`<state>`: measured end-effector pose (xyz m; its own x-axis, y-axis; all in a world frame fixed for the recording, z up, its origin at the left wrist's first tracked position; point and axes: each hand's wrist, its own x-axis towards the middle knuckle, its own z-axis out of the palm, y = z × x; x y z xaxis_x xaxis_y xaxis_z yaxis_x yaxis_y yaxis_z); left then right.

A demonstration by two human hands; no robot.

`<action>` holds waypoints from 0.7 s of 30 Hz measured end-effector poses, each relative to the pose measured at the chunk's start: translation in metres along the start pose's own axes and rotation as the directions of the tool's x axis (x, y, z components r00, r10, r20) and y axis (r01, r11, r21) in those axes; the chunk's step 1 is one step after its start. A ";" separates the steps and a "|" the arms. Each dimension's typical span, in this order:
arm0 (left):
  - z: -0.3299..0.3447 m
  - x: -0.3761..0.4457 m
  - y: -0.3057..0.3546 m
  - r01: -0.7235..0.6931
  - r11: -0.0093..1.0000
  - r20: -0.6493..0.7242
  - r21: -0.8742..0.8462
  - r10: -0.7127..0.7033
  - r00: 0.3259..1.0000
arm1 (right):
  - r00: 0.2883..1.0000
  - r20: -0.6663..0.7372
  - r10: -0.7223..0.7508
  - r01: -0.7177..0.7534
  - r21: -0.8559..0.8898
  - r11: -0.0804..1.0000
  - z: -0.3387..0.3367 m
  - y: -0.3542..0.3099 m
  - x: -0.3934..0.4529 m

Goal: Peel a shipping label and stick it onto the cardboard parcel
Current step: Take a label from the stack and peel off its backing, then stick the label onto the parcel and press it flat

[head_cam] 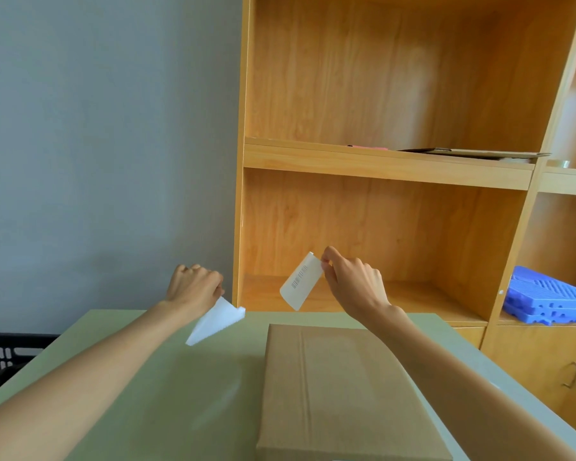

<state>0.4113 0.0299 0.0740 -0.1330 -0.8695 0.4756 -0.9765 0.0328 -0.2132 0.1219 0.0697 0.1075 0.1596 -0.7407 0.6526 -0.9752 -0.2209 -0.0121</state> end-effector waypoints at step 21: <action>-0.050 0.014 0.076 0.023 0.579 0.117 -0.815 0.126 0.985 | 0.993 -0.082 -0.085 0.085 0.002 0.996 -0.028 0.015 -0.009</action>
<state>0.3271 0.0450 0.1073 -0.2339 -0.9102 0.3419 -0.7069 0.4006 0.5829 0.1016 0.0912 0.1225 0.2285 -0.6651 0.7109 -0.9579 -0.2841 0.0422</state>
